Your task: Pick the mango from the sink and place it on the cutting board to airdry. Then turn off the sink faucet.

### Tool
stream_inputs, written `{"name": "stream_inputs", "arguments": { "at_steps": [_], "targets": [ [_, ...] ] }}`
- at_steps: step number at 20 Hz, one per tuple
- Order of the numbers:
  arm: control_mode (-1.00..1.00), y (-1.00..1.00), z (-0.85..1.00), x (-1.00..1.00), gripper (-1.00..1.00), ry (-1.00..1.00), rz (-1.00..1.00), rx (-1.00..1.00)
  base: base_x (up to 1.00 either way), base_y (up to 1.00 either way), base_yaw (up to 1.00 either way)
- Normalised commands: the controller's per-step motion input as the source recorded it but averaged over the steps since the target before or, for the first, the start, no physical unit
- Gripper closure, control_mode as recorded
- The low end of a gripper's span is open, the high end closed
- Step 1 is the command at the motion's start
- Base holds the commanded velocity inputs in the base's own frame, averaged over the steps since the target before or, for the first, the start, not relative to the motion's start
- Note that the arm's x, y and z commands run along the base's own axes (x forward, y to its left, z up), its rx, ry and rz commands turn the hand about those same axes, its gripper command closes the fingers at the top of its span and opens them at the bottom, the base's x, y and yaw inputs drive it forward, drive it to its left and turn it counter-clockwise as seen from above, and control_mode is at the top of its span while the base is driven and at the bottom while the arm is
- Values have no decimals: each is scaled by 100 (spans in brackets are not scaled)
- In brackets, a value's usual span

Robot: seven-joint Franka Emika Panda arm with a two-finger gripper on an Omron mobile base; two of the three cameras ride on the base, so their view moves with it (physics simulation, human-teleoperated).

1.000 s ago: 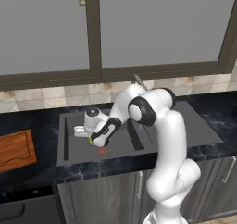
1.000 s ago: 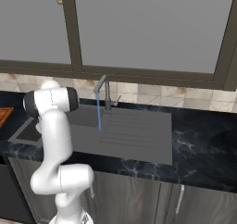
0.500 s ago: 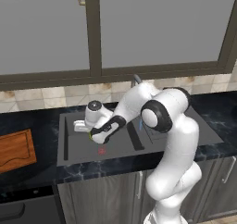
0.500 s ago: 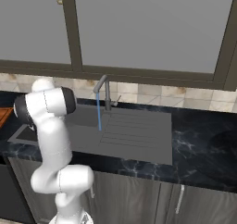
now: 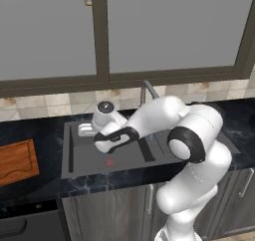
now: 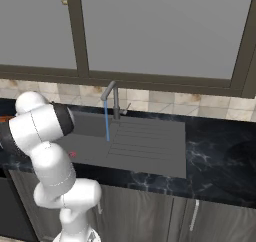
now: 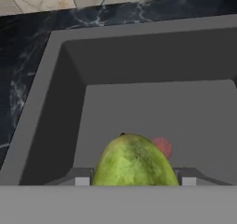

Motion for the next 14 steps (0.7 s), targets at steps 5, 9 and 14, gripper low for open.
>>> {"name": "stream_inputs", "arguments": {
  "at_steps": [5,9,14],
  "targets": [
    [-100,0,71,-33,100,-7,21,0,0,0,0],
    [-100,0,60,-35,100,-8,26,0,0,0,0],
    [-100,0,62,-31,100,-10,28,0,0,0,0]
  ]
}}
